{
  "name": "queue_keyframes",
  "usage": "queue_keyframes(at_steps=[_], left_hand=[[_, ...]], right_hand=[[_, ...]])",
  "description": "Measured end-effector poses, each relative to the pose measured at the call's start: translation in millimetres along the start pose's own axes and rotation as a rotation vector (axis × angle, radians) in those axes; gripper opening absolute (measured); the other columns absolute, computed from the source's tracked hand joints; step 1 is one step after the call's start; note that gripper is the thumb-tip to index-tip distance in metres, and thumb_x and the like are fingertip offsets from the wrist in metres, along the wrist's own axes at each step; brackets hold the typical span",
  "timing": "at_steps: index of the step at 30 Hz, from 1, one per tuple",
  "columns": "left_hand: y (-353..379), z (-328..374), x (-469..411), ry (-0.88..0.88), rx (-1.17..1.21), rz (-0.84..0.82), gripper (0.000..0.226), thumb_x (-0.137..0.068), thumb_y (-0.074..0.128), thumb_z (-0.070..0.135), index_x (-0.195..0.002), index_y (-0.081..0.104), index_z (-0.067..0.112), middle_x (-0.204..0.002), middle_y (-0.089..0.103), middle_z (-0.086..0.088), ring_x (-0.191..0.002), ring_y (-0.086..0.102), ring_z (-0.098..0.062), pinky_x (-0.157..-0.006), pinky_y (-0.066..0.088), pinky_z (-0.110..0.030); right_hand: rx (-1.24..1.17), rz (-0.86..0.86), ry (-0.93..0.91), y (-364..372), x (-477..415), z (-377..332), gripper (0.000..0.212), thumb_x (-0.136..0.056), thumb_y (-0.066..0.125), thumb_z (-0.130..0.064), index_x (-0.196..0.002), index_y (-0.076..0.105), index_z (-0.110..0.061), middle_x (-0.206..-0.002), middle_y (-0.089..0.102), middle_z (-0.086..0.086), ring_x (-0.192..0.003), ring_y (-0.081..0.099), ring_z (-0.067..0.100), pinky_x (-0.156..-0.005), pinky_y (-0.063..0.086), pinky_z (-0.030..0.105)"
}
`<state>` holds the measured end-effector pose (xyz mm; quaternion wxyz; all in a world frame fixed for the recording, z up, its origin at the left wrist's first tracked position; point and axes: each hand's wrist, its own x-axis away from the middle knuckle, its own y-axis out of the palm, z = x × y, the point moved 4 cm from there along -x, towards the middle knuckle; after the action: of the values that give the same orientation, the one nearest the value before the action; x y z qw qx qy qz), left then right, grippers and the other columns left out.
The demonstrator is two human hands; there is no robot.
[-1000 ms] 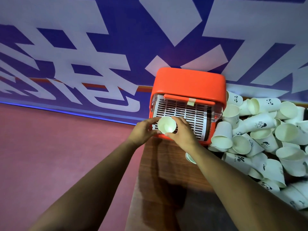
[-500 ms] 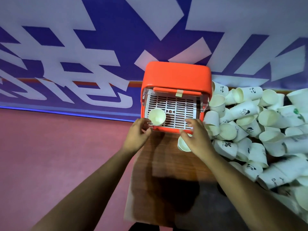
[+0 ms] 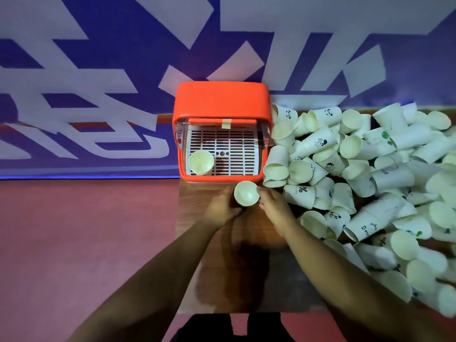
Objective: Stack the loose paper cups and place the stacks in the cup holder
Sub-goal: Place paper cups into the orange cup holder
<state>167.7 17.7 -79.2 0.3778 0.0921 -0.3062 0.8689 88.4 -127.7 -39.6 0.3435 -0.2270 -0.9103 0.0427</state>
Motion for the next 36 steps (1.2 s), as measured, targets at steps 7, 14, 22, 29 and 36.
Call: queue_keyframes(at_steps=[7,14,22,29,36], left_hand=[[11,8,12,0.087,0.095,0.029,0.075,-0.073,0.087,0.034,-0.139,0.054,0.029,-0.131,0.055,0.007,-0.126,0.049,-0.013,-0.107,0.042,-0.035],[36,34,23,0.007,0.386,-0.059,0.063,-0.079,0.085,0.019,-0.134,0.053,0.023,-0.127,0.063,0.012,-0.119,0.059,-0.006,-0.088,0.049,-0.011],[42,47,26,0.059,0.415,-0.031,0.067,-0.082,0.082,0.014,-0.139,0.051,0.029,-0.128,0.063,0.020,-0.120,0.058,0.000,-0.094,0.048,-0.015],[10,40,32,0.083,0.435,0.090,0.063,-0.082,0.081,0.023,-0.137,0.051,0.033,-0.130,0.063,0.011,-0.121,0.059,-0.010,-0.096,0.052,-0.028],[-65,31,48,0.150,0.452,0.277,0.059,-0.076,0.083,0.032,-0.126,0.051,0.038,-0.131,0.059,0.008,-0.125,0.056,-0.015,-0.096,0.053,-0.029]], right_hand=[[-0.454,-0.126,0.173,-29,27,21,0.044,-0.098,0.050,-0.032,-0.131,0.050,-0.002,-0.124,0.060,0.011,-0.110,0.061,0.024,-0.088,0.053,0.035],[0.664,0.355,-0.248,-120,46,36,0.075,-0.078,0.073,-0.045,-0.138,0.045,-0.010,-0.135,0.050,0.013,-0.126,0.045,0.031,-0.103,0.040,0.044],[1.011,0.242,-0.207,-122,30,73,0.096,-0.073,0.073,-0.051,-0.147,0.031,-0.008,-0.136,0.047,0.014,-0.126,0.042,0.033,-0.103,0.037,0.043],[0.969,0.269,-0.346,-123,38,61,0.087,-0.069,0.076,-0.044,-0.139,0.042,-0.005,-0.134,0.053,0.017,-0.127,0.046,0.037,-0.105,0.037,0.047],[0.698,0.228,-0.505,-95,59,-14,0.076,-0.071,0.078,-0.040,-0.134,0.042,-0.017,-0.132,0.050,0.002,-0.122,0.044,0.022,-0.091,0.033,0.026]])
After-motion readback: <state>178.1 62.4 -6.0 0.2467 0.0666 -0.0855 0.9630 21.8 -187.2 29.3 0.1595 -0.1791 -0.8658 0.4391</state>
